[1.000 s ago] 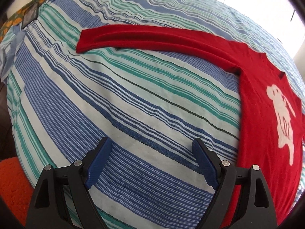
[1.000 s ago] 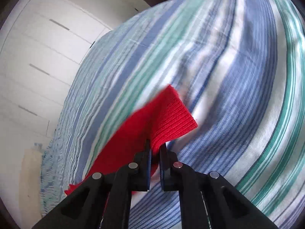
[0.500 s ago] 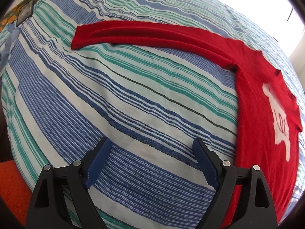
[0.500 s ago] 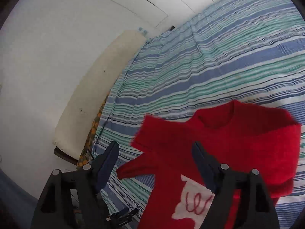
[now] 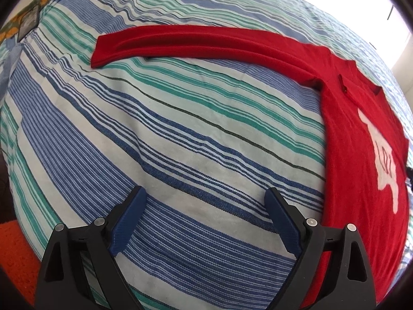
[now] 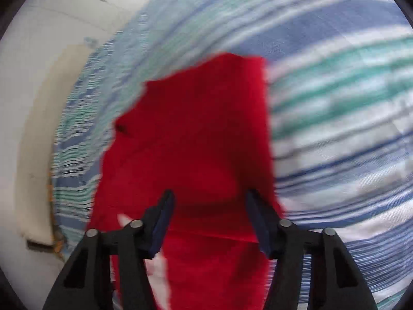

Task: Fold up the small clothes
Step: 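Fold the held side and sleeve over the sweater body with the right gripper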

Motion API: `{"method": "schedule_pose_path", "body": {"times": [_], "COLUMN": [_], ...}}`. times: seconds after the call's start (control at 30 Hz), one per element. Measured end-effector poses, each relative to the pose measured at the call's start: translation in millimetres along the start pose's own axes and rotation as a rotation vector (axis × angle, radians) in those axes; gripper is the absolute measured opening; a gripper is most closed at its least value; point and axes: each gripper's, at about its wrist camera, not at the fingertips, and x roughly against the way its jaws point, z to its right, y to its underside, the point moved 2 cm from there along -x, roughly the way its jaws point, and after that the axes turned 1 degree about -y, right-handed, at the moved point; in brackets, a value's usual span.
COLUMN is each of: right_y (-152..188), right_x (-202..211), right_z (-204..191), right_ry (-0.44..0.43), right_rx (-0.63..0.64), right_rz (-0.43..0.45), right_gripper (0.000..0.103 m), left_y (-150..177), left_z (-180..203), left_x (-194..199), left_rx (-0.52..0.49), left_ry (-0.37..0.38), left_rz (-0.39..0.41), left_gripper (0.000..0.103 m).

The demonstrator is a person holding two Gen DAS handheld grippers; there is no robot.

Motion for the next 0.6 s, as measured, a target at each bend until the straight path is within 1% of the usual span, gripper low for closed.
{"method": "schedule_pose_path", "body": {"times": [0.03, 0.07, 0.1, 0.13, 0.17, 0.23, 0.27, 0.3, 0.33, 0.37, 0.4, 0.43, 0.47, 0.5, 0.53, 0.57, 0.6], "right_y": [-0.8, -1.4, -0.4, 2.9, 10.3, 33.4, 49.5, 67.5, 86.3, 106.5, 122.9, 136.8, 145.3, 148.7, 150.5, 153.6, 159.5], "right_x": [7.5, 18.5, 30.8, 44.1, 57.3, 74.4, 76.9, 74.9, 71.7, 66.4, 58.5, 50.8, 50.4, 60.0, 71.6, 85.6, 99.4], "right_z": [8.3, 8.5, 1.5, -9.5, -23.3, -45.9, -54.2, -60.0, -60.5, -55.0, -43.9, -26.7, -6.2, 9.6, 21.4, 26.4, 24.1], "right_ry": [-0.004, -0.006, 0.016, 0.029, 0.003, -0.093, -0.135, -0.159, -0.158, -0.132, -0.085, -0.018, -0.001, -0.002, 0.028, 0.031, 0.058], "right_rx": [-0.022, -0.014, 0.024, 0.083, 0.142, 0.226, 0.262, 0.293, 0.322, 0.343, 0.354, 0.35, 0.321, 0.285, 0.25, 0.221, 0.212], "right_rz": [0.03, 0.065, 0.093, 0.11, 0.112, 0.069, 0.03, -0.011, -0.049, -0.08, -0.112, -0.137, -0.124, -0.074, -0.036, 0.003, 0.04], "right_gripper": [0.0, 0.002, 0.004, 0.01, 0.012, 0.014, 0.02, 0.024, 0.031, 0.034, 0.034, 0.033, 0.015, 0.005, 0.0, 0.0, 0.007], "left_y": [0.2, 0.2, -0.2, -0.4, -0.5, 0.0, 0.4, 1.3, 2.0, 2.9, 4.2, 5.8, 7.5, 9.8, 11.3, 12.6, 13.2], "left_z": [0.9, 1.4, 1.8, 1.9, 2.1, 2.2, 2.4, 2.7, 2.8, 3.3, 3.7, 4.0, 4.4, 5.5, 7.0, 8.5, 9.2], "left_x": [-0.2, -0.7, -1.3, -1.7, -2.1, -2.1, -2.1, -2.1, -2.4, -2.4, -2.3, -1.9, -1.5, -1.0, -0.4, -0.3, -0.3], "left_rx": [-0.005, -0.006, -0.005, -0.004, -0.001, 0.001, 0.0, -0.001, -0.004, -0.011, -0.017, -0.024, -0.034, -0.035, -0.047, -0.061, -0.064], "left_ry": [-0.004, -0.005, -0.006, -0.007, -0.007, -0.009, -0.011, -0.011, -0.012, -0.014, -0.016, -0.019, -0.024, -0.02, -0.027, -0.034, -0.036], "left_rz": [0.001, -0.005, -0.007, -0.009, -0.01, -0.009, -0.008, -0.012, -0.014, -0.013, -0.014, -0.013, -0.011, -0.034, -0.029, -0.024, -0.027], "left_gripper": [0.094, 0.095, 0.095, 0.095, 0.095, 0.096, 0.096, 0.096, 0.096, 0.097, 0.098, 0.098, 0.099, 0.1, 0.1, 0.101, 0.101]}}
